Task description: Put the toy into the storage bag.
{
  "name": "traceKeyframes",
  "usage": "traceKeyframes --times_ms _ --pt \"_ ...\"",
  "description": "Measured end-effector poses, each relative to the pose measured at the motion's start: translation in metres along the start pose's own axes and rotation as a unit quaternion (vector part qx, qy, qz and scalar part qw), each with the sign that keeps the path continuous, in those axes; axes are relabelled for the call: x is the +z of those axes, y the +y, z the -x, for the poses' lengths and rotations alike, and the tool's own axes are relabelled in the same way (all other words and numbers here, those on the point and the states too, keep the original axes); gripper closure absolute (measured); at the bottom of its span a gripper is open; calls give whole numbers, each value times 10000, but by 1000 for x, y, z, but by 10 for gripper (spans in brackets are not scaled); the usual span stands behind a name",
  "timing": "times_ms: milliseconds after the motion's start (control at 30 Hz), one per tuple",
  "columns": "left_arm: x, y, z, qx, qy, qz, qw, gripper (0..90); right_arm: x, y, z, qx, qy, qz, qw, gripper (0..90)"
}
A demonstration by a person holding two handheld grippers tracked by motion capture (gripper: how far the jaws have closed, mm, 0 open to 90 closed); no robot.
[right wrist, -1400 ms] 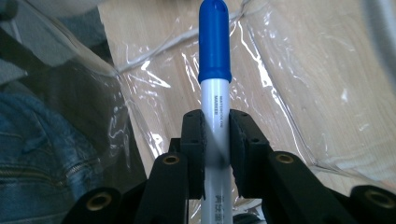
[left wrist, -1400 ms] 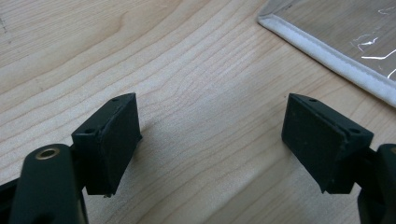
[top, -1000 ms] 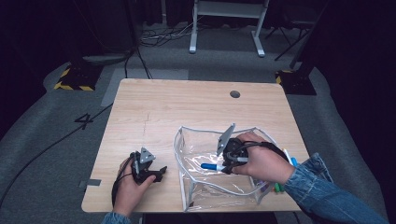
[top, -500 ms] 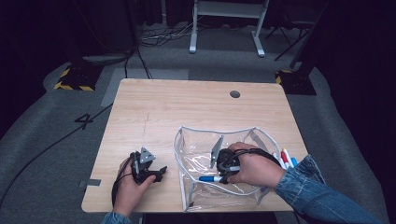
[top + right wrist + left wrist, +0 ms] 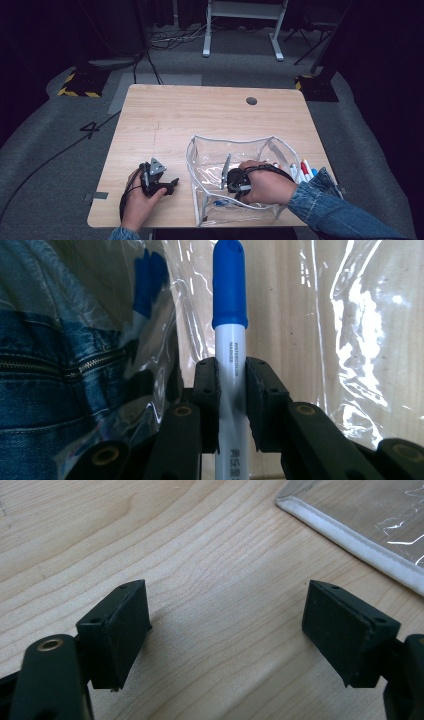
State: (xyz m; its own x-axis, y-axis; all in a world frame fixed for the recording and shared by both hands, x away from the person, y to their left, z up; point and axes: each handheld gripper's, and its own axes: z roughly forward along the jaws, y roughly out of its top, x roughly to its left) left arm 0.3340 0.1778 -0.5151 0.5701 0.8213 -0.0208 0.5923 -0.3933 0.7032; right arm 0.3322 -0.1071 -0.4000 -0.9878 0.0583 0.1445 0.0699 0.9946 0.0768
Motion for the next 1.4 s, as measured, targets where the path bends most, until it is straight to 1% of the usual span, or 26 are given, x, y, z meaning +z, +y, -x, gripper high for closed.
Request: traceKeyframes --times_ms 100,233,300,400,433,467,500,533,633,667,733,833,867,900,933,967,1000,1033,1067,1133,1167,1267,1300,1333,1367,1400 --pt "0 0 0 -2 -4 1 10000 196 2 0 1 50 71 58 9999 707" --pt "0 0 0 0 -1 0 10000 196 -3 0 3 98 -16 220 9997 662" --pt "0 0 0 0 -2 -1 10000 196 -8 -1 4 154 -76 366 9992 657" --pt "0 0 0 -1 -2 0 10000 196 -20 -2 4 266 -232 689 9970 646" --pt "0 0 0 -1 -2 0 10000 196 -20 -2 4 266 -232 689 9970 646" --pt "0 0 0 -3 -1 1 10000 196 -30 -4 3 304 -370 934 9945 634" --pt "0 0 0 -3 -1 1 10000 196 -30 -4 3 304 -370 934 9945 634" --pt "0 0 0 -6 -6 -2 10000 196 -40 -6 2 417 -506 1197 9906 622" --pt "0 0 0 -2 -2 1 10000 196 -54 -11 0 566 -722 1537 9838 601" --pt "0 0 0 -2 -1 1 10000 196 -61 -14 -1 649 -783 1715 9799 593" --pt "0 0 0 -1 -2 0 10000 196 -71 -21 -1 758 -863 1975 9736 576" --pt "0 0 0 0 0 0 10000 196 -85 -33 -1 935 -1011 2267 9642 566" --pt "0 0 0 0 0 0 10000 195 -85 -33 -1 935 -1011 2267 9642 566" --pt "0 0 0 1 -8 -1 10000 192 -95 -44 -1 1074 -1111 2506 9557 556" --pt "0 0 0 1 -18 -2 10000 190 -99 -50 -1 1175 -1154 2589 9517 552" --pt "0 0 0 34 -26 -7 10000 183 -102 -54 -1 1257 -1175 2653 9487 550" --pt "0 0 0 38 -29 -25 10000 175 -107 -61 -1 1354 -1216 2757 9439 551" --pt "0 0 0 36 -30 -25 10000 173 -111 -67 -1 1423 -1261 2840 9398 550" --pt "0 0 0 44 -32 -27 10000 172 -114 -72 -1 1503 -1277 2878 9372 544" --pt "0 0 0 45 -34 -28 10000 169 -120 -86 1 1708 -1405 2981 9285 539" --pt "0 0 0 47 -37 -32 10000 168 -122 -91 1 1774 -1442 3014 9257 532" --pt "1 0 0 20 -50 -35 10000 164 -129 -114 5 2080 -1576 3190 9111 519" --pt "1 0 0 20 -50 -35 10000 162 -129 -114 5 2080 -1576 3190 9111 519" --pt "1 0 1 13 -46 -32 10000 162 -131 -121 6 2156 -1620 3244 9067 514" --pt "1 0 1 12 -48 -31 10000 161 -134 -136 8 2278 -1704 3335 8988 519" --pt "1 0 1 12 -48 -31 10000 161 -134 -136 8 2278 -1704 3335 8988 519"
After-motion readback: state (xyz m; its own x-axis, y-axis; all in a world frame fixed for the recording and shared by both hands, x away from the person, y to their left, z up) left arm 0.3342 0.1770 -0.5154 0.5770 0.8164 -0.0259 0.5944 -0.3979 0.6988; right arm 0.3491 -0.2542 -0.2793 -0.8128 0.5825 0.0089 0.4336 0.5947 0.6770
